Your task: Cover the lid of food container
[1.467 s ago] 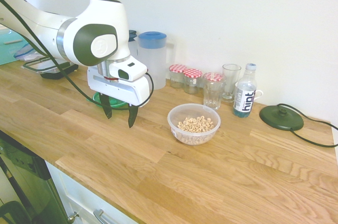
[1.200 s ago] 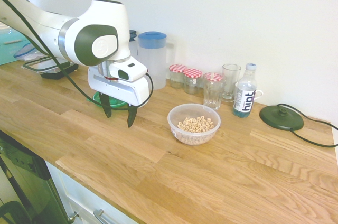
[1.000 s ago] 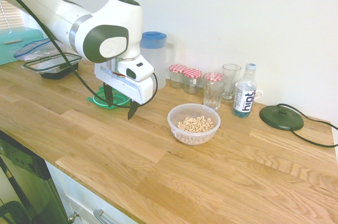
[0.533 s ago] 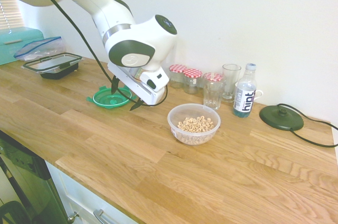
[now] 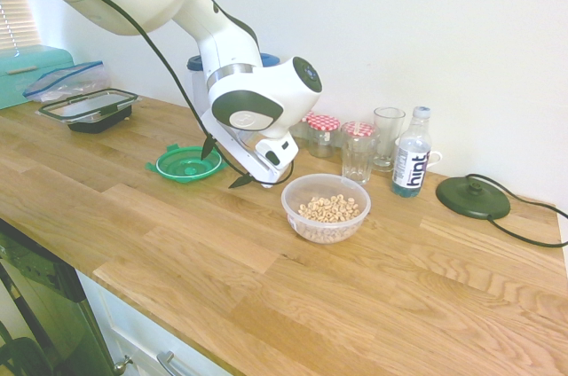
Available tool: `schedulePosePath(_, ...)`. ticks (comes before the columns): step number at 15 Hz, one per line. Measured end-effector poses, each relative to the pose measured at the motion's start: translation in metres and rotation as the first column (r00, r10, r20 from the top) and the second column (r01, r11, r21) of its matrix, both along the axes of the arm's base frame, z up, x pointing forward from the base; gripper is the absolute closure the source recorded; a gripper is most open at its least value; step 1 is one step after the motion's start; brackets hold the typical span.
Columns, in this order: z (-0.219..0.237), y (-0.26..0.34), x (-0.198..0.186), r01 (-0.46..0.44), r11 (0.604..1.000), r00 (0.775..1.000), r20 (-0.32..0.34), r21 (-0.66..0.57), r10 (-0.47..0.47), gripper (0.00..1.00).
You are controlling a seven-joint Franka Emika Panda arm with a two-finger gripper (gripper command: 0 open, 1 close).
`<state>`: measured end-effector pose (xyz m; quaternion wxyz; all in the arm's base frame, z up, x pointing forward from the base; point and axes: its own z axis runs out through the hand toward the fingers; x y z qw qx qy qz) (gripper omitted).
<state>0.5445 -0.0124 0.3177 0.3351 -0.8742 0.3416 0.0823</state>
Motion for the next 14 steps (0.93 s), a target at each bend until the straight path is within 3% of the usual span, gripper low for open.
schedulePosePath(9, -0.016, 0.054, 0.023, 0.019, 0.993, 1.0, 0.009, 0.121, -0.02, 0.0)
schedulePosePath(10, -0.019, 0.059, 0.022, 0.028, 0.99, 1.0, 0.004, 0.138, -0.029, 1.0)
schedulePosePath(14, -0.024, 0.062, 0.02, 0.072, 0.981, 0.997, -0.015, 0.18, -0.07, 1.0)
